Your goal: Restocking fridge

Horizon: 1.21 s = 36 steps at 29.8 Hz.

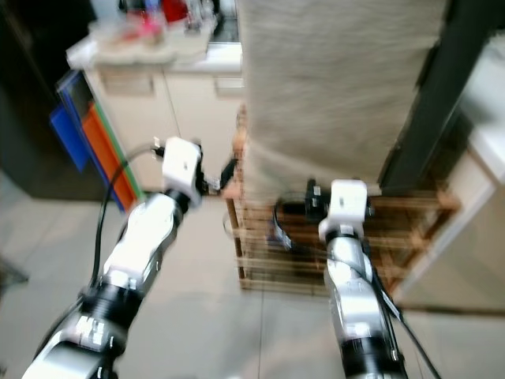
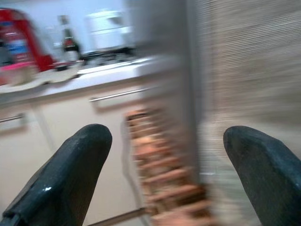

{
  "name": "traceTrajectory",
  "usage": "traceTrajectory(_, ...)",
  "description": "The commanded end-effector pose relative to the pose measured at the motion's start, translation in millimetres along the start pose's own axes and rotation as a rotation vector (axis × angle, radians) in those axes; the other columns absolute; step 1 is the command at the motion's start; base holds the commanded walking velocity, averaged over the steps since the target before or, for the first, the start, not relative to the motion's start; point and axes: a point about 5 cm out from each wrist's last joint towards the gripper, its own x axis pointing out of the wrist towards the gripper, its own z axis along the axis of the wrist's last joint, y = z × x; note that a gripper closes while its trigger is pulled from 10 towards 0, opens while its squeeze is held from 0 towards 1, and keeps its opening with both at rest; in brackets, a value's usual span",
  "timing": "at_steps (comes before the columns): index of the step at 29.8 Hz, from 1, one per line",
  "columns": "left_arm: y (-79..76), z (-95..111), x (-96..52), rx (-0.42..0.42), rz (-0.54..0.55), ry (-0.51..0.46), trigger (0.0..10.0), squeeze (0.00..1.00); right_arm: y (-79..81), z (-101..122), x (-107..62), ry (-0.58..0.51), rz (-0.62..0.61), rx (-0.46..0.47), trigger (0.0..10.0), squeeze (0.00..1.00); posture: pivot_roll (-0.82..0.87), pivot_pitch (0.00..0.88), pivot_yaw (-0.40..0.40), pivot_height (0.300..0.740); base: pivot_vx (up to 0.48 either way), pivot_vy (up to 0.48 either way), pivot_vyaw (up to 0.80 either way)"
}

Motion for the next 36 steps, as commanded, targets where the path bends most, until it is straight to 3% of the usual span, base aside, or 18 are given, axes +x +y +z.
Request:
traceTrajectory(1,4.3,-0.1,-1.0,0.008,0.015,0.004,10.0,0.0,6.3,5.4,0.1,-0.028,0.02,0.005,10.0,0.0,0.05,0.0,0.05,0.74,0.48,0.0,0.0)
traceTrajectory(6,5.0,2.1,-0.6,-0.01,0.024,-0.008,10.0,0.0,8.2,6.5,0.9,-0.034,0.028,0.007,10.0,0.0,0.05,0.0,0.049,0.74,0.192,0.0,0.0)
traceTrajectory(10,9.6,4.8,0.3,-0.01,0.048,-0.013,10.0,0.0,18.3,22.0,7.6,-0.081,0.068,0.034,10.0,0.0,0.06,0.0,0.047,0.74,0.0,0.0,0.0)
traceTrajectory(14,13.0,2.2,-1.2,-0.02,0.06,-0.001,10.0,0.0,32.0,43.8,24.3,-0.139,0.105,0.072,10.0,0.0,0.07,0.0,0.046,0.74,0.0,0.0,0.0)
traceTrajectory(17,11.8,-1.0,-3.7,-0.026,0.062,0.015,10.0,0.0,42.8,61.7,49.3,-0.183,0.132,0.065,10.0,0.0,0.09,0.0,0.042,0.74,0.0,0.0,0.0)
traceTrajectory(18,11.8,-1.0,-3.7,-0.026,0.062,0.015,10.0,0.0,42.8,61.7,49.3,-0.183,0.132,0.065,10.0,0.0,0.09,0.0,0.042,0.74,0.0,0.0,0.0)
traceTrajectory(27,13.3,-5.2,-28.3,-0.021,0.075,0.034,10.0,0.0,63.4,92.3,86.6,-0.217,0.185,-0.006,10.0,0.0,0.2,0.02,0.018,0.74,0.0,0.0,0.0)
traceTrajectory(36,15.7,-5.3,-39.7,-0.022,0.087,0.057,10.0,0.0,64.5,101.3,97.7,-0.222,0.197,-0.031,10.0,0.0,0.22,0.054,0.01,0.74,0.0,0.0,0.0)
